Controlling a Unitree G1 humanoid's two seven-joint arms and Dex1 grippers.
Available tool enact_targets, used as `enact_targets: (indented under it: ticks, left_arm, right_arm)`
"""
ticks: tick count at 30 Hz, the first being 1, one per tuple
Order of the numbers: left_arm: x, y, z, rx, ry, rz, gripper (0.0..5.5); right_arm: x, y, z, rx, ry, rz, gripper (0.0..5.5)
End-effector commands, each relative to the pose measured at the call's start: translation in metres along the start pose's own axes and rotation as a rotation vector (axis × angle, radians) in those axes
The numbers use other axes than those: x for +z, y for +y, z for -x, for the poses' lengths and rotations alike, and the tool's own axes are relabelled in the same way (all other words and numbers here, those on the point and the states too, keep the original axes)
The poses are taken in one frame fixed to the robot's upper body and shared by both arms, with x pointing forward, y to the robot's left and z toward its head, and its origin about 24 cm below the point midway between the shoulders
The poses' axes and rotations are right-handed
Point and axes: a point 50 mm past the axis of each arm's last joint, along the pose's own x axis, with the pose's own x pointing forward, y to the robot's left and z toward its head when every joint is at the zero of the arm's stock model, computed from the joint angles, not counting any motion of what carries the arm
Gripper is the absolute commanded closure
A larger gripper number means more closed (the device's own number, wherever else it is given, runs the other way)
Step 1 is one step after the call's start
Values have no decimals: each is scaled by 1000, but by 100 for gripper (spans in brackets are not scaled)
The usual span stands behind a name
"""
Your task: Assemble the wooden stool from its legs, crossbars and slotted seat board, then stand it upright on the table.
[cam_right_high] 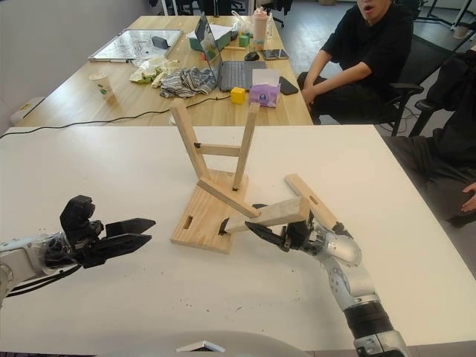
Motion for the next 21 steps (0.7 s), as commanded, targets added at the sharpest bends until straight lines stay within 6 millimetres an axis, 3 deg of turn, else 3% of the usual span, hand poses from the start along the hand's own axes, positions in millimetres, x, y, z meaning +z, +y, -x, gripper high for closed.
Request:
enact_targets:
  ticks: [1, 5, 13, 17, 21]
  left_arm:
    - [-1, 6, 4, 75, -15, -4, 174]
    - [-1, 7, 3, 78, -17, -8, 174]
    - [1, 9, 2, 103, -35, -25, 174]
    - [-2, 10, 0, 114, -51, -23, 174]
    - [-5, 10, 0, 135, -64, -27, 174]
  right_arm:
    - [-67, 10, 61, -88, 483, -223, 346]
    - [-53, 0, 45, -37, 439, -148, 346]
    - [-32, -11, 32, 259, 590, 11, 346]
    - [-28, -18, 31, 282, 650, -17, 346]
    - [-24, -32, 26, 197, 751, -93, 346]
